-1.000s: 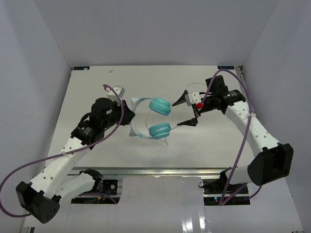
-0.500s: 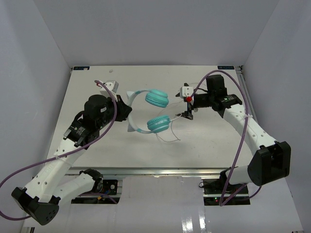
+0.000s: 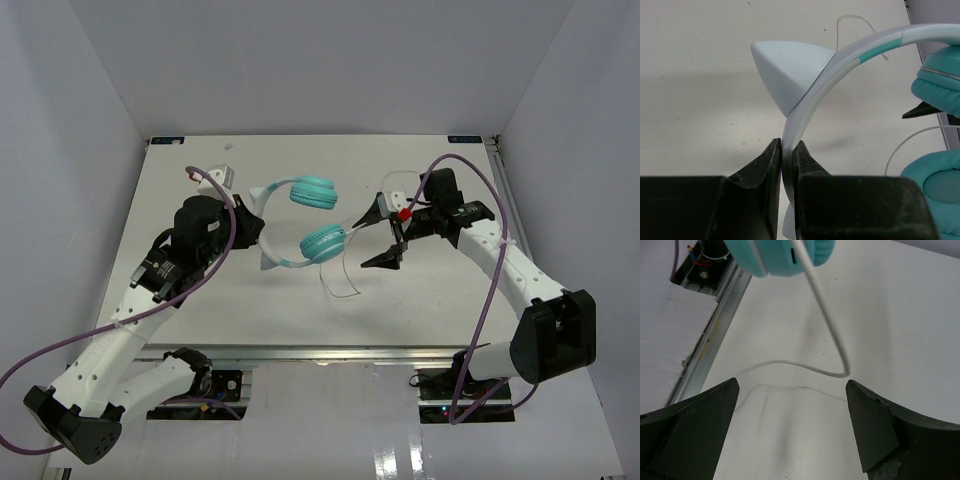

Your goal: Wrap the headphones

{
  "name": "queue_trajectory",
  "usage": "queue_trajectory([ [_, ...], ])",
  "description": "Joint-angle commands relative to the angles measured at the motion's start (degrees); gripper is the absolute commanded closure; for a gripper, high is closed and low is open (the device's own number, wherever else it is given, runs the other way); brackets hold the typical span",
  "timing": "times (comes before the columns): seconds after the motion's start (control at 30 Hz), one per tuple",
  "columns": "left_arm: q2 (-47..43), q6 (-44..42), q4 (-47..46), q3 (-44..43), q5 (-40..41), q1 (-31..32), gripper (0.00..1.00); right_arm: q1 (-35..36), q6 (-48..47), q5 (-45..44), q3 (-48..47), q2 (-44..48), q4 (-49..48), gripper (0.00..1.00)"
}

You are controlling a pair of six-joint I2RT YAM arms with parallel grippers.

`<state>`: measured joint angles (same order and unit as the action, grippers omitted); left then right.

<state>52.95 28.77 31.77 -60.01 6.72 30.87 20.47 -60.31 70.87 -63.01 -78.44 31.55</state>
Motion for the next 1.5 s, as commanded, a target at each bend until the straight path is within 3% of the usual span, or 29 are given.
queue_trajectory([
  [0.0, -1.1, 3.8, -4.8, -1.8, -0.9, 0.1, 1.00, 1.4, -0.9, 4.8, -3.1, -1.6, 3.8, 0.06],
  [0.1, -1.0, 4.4, -5.8, -1.8, -1.9, 0.1, 1.00, 3.0, 10.8, 3.4, 1.2, -0.7, -7.1, 0.06],
  [0.23, -1.6, 5.4, -7.3, -1.1, -3.5, 0.1, 1.00, 4.5, 43.3, 0.4, 13.3, 2.6, -47.3, 0.09],
  [0.6, -2.2, 6.6, -10.8, -1.6, -2.2, 0.1, 1.00, 12.3, 59.4, 1.7, 21.0, 4.2, -62.8, 0.06],
  [1.07, -1.1, 7.4, -13.2, -2.0, -1.2, 0.1, 1.00, 12.9, 59.6, 1.5, 23.8, 6.0, -62.6, 0.00],
  [1.47, 0.4, 7.9, -13.7, -4.1, -0.9, 0.1, 1.00, 12.8, 58.7, 1.2, 23.9, 6.9, -61.8, 0.02],
])
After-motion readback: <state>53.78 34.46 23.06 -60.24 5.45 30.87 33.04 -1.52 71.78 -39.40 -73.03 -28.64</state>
